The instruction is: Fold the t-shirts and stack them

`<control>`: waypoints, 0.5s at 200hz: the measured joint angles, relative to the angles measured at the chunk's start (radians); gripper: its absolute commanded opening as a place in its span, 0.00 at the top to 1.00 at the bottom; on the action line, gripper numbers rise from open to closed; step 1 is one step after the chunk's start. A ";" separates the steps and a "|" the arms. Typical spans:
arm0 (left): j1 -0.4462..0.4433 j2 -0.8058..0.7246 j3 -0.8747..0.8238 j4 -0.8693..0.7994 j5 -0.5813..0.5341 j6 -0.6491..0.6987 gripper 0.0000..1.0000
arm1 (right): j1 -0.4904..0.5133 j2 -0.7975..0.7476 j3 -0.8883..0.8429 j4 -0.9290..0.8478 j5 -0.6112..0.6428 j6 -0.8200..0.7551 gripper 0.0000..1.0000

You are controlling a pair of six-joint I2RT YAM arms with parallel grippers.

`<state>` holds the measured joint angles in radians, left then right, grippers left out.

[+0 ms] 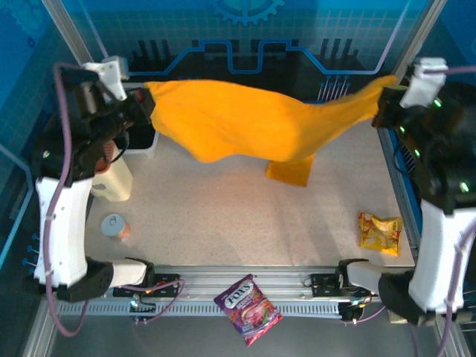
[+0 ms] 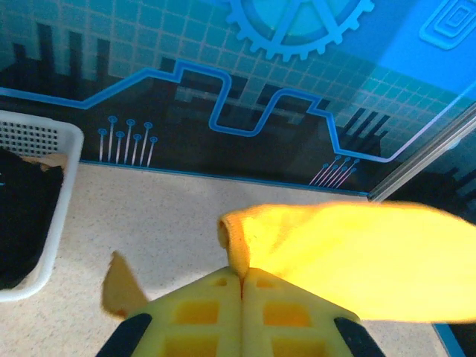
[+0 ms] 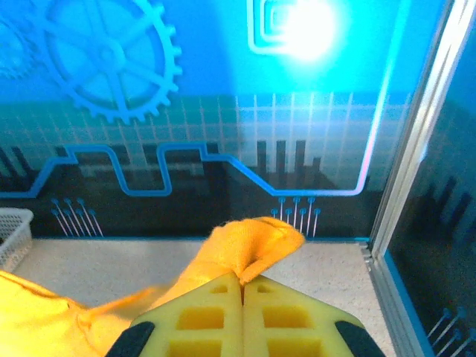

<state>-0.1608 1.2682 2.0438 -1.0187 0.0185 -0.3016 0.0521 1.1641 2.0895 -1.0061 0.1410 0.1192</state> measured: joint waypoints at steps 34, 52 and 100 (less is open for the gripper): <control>0.000 -0.141 0.011 -0.096 -0.043 -0.013 0.99 | 0.000 -0.034 0.224 -0.149 -0.013 -0.008 1.00; 0.000 -0.202 0.047 -0.134 -0.071 -0.013 0.97 | 0.000 -0.040 0.324 -0.204 -0.014 -0.013 1.00; 0.000 -0.251 0.191 -0.182 -0.147 0.002 0.97 | 0.003 -0.050 0.439 -0.261 0.010 -0.028 1.00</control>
<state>-0.1608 1.0176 2.2345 -1.2011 -0.1284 -0.3000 0.0555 1.1141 2.5282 -1.2675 0.1505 0.0914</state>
